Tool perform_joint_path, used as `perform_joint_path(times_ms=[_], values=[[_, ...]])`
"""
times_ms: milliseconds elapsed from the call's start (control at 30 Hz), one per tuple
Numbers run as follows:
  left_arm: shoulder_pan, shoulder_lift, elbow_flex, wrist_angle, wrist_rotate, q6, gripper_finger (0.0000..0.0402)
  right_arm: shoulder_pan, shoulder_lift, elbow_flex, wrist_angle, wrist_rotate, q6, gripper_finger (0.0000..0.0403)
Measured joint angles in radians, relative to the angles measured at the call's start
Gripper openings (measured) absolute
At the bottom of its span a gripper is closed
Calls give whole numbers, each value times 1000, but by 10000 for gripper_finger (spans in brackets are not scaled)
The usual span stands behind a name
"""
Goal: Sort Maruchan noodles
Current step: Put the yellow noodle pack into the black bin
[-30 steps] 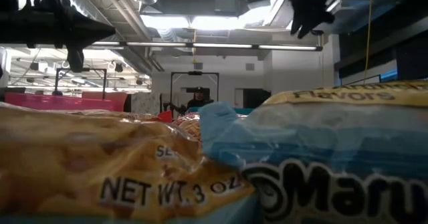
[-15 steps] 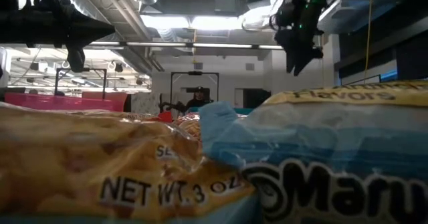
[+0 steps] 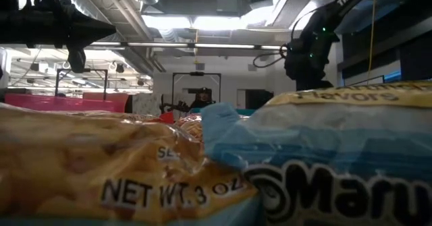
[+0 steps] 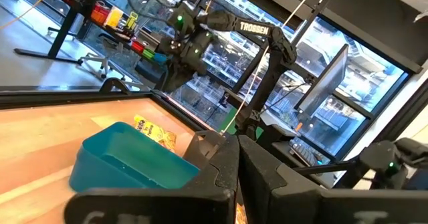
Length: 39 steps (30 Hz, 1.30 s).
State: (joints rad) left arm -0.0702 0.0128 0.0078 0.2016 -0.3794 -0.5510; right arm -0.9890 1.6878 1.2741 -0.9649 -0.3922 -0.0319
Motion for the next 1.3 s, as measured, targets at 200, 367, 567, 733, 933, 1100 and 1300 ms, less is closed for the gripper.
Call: perform_joint_path(times_ms=[200,367,567,733,933,1100,1300], values=[[0,0,0,0,0,-2,2,0,0,-117,118,-38,49,179],[0,0,0,0,0,-23,2,0,-1,-189,180,-60,84,179],[0,0,0,0,0,-23,2,0,-1,-277,274,-95,138,179],[0,0,0,0,0,-23,2,1,-1,-338,344,-160,173,179],[0,0,0,0,0,-23,2,1,-1,-367,417,-239,212,179],[0,0,0,0,0,-23,2,1,-1,-368,433,-243,212,179],[0,0,0,0,0,-23,2,46,24,-368,449,-175,211,179]])
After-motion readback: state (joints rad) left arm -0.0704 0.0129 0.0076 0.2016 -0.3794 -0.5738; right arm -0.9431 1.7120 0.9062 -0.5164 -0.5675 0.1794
